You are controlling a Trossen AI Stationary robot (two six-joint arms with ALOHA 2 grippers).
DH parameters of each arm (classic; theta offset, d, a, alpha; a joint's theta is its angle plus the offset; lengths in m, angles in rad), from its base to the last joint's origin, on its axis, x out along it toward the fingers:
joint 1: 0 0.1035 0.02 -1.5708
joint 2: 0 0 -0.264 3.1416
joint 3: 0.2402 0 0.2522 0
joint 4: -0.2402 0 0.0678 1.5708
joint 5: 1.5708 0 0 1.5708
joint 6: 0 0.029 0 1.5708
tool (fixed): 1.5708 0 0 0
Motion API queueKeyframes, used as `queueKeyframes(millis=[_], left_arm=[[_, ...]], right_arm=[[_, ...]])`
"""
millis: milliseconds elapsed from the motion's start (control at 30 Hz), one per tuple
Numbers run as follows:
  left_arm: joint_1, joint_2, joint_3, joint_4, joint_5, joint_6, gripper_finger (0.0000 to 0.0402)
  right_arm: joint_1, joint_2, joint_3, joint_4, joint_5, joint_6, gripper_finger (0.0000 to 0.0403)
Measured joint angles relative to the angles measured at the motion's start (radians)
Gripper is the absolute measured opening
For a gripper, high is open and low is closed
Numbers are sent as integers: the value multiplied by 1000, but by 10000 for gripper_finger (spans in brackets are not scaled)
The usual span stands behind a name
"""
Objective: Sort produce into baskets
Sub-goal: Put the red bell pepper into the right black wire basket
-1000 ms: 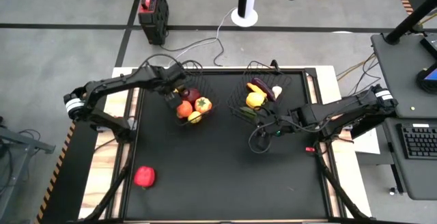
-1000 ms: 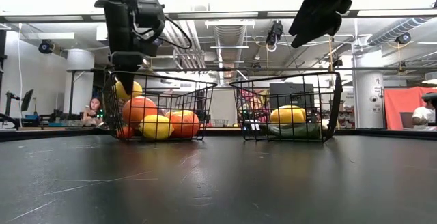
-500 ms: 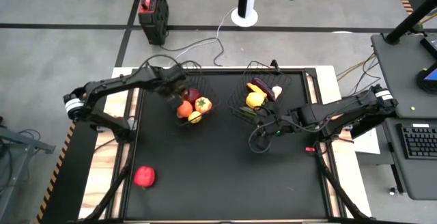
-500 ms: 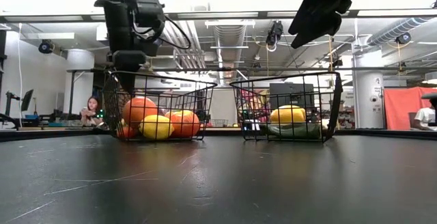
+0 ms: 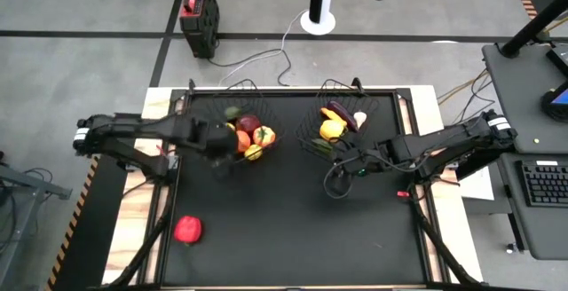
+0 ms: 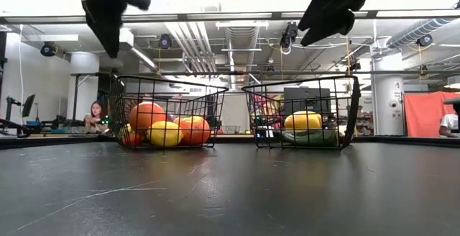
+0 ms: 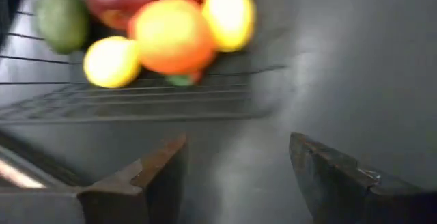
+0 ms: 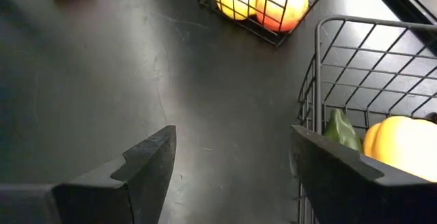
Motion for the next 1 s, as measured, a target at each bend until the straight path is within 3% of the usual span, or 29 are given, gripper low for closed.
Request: queueKeyframes(millis=[400, 1000], left_arm=[[-498, 49, 83, -19, -8, -581, 232], [-946, 245, 83, -50, 195, -1427, 237]], right_arm=[[0, 0, 0, 16, 0, 0, 274], [16, 0, -1, 53, -12, -28, 274]])
